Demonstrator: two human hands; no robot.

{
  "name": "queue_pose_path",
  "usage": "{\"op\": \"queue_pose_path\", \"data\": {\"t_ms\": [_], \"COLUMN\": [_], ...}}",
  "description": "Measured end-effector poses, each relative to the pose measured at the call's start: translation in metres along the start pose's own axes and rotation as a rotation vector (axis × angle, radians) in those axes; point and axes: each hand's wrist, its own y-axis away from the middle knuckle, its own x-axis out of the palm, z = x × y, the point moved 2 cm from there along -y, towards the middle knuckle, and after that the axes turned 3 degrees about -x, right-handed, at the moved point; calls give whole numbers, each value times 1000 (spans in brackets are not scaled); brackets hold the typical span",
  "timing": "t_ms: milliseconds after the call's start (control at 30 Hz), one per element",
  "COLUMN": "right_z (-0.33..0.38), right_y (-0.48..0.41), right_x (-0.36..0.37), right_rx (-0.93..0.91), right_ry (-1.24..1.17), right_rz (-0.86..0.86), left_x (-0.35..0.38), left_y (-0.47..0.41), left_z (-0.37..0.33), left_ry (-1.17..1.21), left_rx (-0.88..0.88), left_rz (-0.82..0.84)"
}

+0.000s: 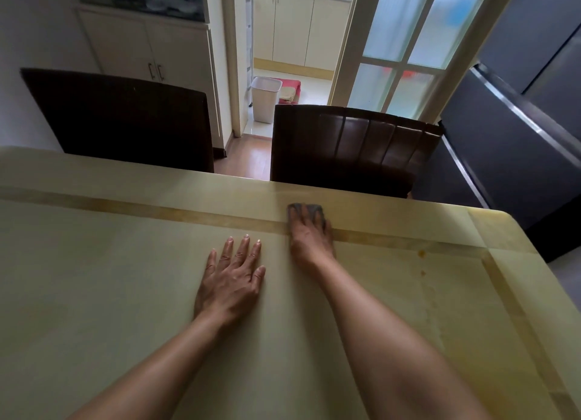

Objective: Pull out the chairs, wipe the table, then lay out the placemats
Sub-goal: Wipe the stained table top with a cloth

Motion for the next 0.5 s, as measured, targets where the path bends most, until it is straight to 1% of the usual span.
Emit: {"op": "queue_pose_path", "data": {"t_ms": [200, 267, 400, 433, 500], "right_z": [-92, -110, -99, -92, -72], "right_y": [15, 17, 18, 17, 12], "right_x": [-23, -28, -29, -28, -22], "right_rx": [206, 292, 392, 385, 283], "right_ry": [48, 61, 114, 110, 117], "right_rz": [-106, -120, -149, -153, -147], "left_x": [-1, -1, -2, -2, -2], "left_y": [2, 2, 1, 1, 1], "left_z": [0, -1, -1, -2, -2], "left_ry": [-8, -4, 27, 28, 26], "left_rx": [4, 4, -6, -8, -12], "left_rz": [4, 2, 0, 0, 0]}}
